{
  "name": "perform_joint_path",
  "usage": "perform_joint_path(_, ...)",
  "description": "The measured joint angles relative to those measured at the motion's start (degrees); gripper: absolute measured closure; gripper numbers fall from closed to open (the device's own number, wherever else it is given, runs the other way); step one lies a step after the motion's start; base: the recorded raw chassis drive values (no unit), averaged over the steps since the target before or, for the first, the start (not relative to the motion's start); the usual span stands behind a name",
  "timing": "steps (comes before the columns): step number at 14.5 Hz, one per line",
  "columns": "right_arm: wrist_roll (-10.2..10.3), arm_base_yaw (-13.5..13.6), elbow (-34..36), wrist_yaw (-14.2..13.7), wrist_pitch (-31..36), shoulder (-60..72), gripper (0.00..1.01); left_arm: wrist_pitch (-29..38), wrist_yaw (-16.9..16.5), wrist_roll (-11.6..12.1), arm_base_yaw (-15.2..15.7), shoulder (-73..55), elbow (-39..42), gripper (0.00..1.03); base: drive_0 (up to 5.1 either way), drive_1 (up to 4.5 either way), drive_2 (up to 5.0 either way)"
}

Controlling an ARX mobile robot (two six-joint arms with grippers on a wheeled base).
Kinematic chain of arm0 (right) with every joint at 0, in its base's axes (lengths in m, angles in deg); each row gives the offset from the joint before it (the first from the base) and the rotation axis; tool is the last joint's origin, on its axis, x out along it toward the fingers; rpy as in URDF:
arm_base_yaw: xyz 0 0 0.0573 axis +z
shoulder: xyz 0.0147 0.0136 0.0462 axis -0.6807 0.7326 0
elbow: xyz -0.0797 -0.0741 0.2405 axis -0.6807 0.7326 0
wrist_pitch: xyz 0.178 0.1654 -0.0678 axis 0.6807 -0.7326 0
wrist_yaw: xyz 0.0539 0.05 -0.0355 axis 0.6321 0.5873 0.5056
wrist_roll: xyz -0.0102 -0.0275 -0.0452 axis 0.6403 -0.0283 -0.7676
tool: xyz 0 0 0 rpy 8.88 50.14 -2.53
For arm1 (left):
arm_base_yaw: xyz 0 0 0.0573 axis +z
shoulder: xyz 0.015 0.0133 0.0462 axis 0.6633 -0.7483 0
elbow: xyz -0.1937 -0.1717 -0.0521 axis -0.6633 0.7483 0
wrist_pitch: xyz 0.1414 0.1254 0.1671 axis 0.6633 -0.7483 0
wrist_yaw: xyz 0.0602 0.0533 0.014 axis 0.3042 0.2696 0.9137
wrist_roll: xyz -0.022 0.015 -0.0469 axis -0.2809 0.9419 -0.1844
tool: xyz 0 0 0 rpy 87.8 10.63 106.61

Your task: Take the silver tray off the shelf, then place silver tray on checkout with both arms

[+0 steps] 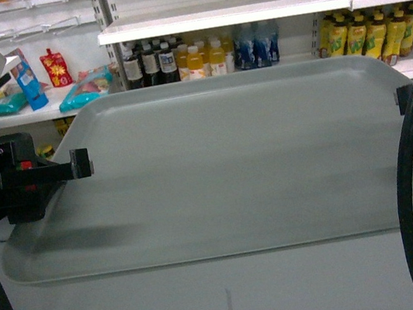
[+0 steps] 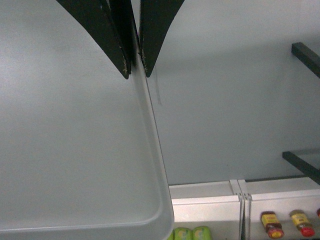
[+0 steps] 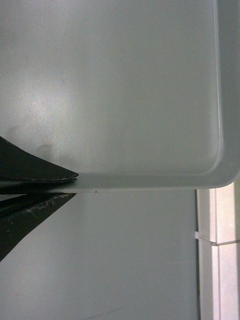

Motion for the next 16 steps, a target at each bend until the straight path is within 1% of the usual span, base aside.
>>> perform_joint_path(15, 0.0, 0.0, 0.1, 0.0, 0.0, 0.0, 0.98, 0.0, 0.0, 0.0, -0.1, 0.0, 0.0, 0.99, 0.0, -4.2, 4.3)
perform_joint_path(16, 0.0, 0.0, 0.1, 0.0, 0.2, 0.0, 0.98, 0.1, 0.0, 0.0, 0.0, 0.0, 0.0, 0.99, 0.0, 0.0, 0.0)
